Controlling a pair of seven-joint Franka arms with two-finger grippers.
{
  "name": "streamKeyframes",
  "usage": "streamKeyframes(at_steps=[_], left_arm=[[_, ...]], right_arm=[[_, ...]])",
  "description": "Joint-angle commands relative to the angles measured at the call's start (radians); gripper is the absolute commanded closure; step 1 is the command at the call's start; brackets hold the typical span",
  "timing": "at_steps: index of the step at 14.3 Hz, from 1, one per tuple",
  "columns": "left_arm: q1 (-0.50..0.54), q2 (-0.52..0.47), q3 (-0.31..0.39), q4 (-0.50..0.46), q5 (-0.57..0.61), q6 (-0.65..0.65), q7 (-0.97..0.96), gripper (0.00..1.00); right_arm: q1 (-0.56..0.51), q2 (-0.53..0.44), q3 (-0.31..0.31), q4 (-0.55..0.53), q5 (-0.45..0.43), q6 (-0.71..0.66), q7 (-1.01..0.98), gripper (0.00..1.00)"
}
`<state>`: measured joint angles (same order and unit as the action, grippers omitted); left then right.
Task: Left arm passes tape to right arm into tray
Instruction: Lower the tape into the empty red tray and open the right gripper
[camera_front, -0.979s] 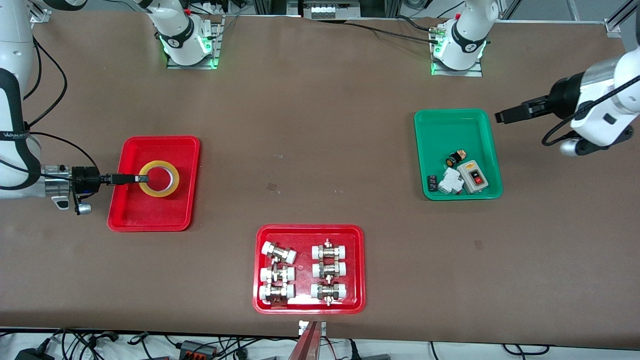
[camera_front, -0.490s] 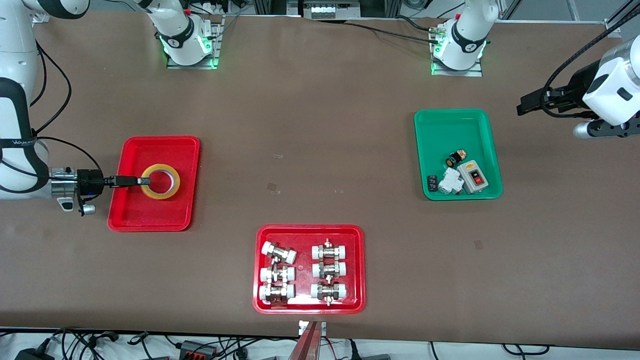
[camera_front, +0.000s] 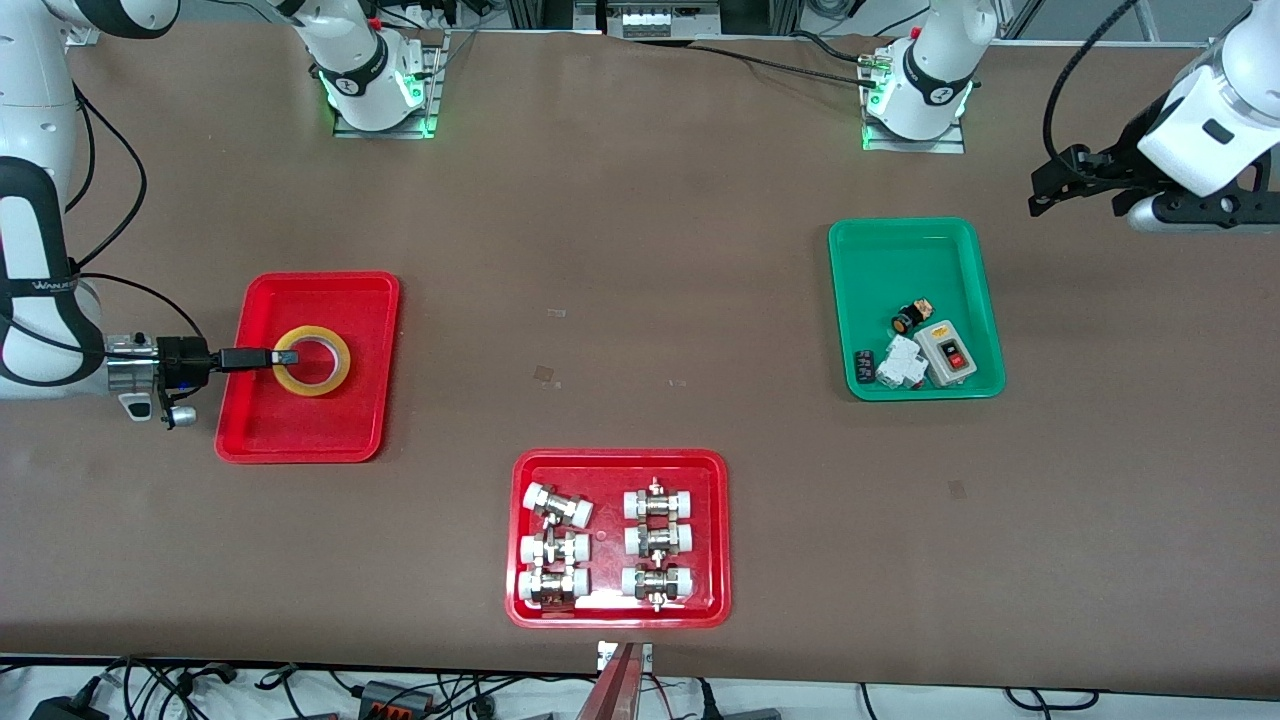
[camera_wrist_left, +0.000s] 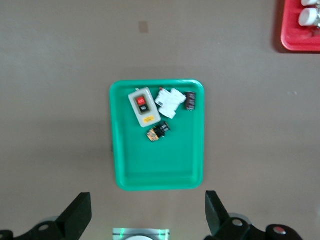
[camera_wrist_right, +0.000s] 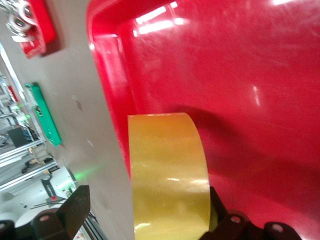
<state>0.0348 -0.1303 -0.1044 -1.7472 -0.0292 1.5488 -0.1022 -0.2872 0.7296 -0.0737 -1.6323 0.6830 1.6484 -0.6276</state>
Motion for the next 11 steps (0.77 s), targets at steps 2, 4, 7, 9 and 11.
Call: streamKeyframes(at_steps=[2,4,7,9,11], left_arm=[[-0.006,-0.012,0.003,0.011,0.031,0.017,0.016,0.00],[-0.007,-0.012,0.003,0.015,0.037,0.020,0.015,0.00],[-0.012,0.000,0.008,0.037,0.029,0.060,0.027,0.00],[-0.016,0.001,0.005,0.054,0.031,0.060,0.016,0.00],[-0.035,0.027,0.008,0.098,0.031,0.051,0.018,0.00]], right_arm=[[0.016,-0.021,0.015,-0.006,-0.117,0.056,-0.015,0.00],[0.058,-0.038,0.015,-0.006,-0.216,0.103,-0.004,0.00],[0.129,-0.088,0.006,-0.004,-0.341,0.131,0.038,0.00],[0.180,-0.125,0.006,-0.003,-0.437,0.134,0.144,0.00],[0.221,-0.162,0.005,-0.001,-0.514,0.133,0.239,0.00]])
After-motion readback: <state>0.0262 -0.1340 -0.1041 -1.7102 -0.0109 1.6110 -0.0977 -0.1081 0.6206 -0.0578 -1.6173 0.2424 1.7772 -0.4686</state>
